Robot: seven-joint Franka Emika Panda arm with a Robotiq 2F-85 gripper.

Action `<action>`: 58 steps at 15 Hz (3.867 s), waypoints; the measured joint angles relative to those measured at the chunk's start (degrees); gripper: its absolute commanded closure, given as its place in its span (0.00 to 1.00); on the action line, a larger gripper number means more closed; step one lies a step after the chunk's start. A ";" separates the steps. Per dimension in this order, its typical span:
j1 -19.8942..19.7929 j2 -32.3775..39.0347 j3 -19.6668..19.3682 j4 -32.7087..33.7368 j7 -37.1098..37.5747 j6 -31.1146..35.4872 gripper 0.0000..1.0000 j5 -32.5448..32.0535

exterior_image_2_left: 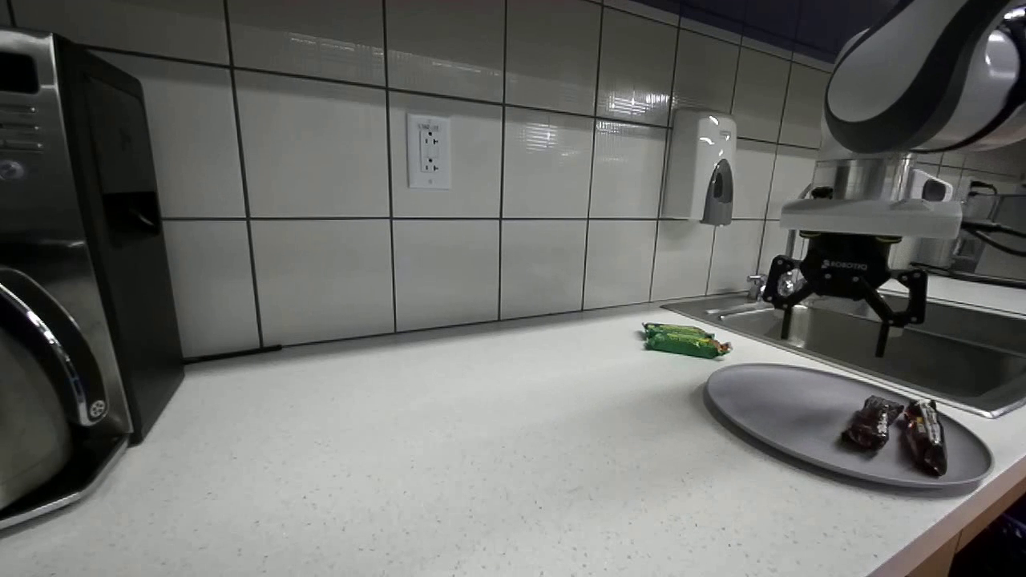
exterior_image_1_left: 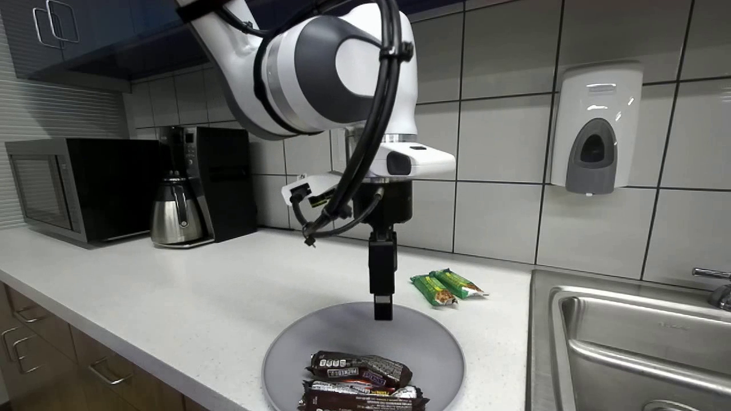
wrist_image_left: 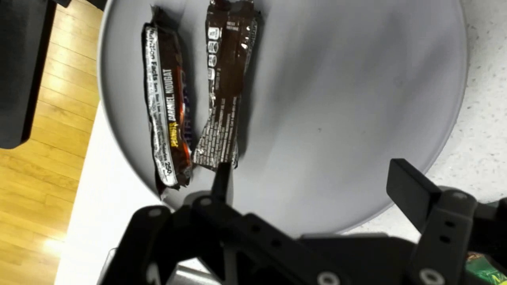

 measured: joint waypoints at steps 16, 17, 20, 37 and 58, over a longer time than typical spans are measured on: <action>-0.02 11.73 -0.13 15.62 -6.41 -6.93 0.00 0.02; -0.03 12.51 -0.27 16.58 -6.65 -7.03 0.00 0.03; -0.03 14.79 -0.48 19.06 -7.40 -7.10 0.00 0.51; -0.03 19.58 -0.52 27.88 -23.38 -13.73 0.00 2.62; -0.02 28.98 3.00 37.85 -58.92 -18.78 0.00 -3.81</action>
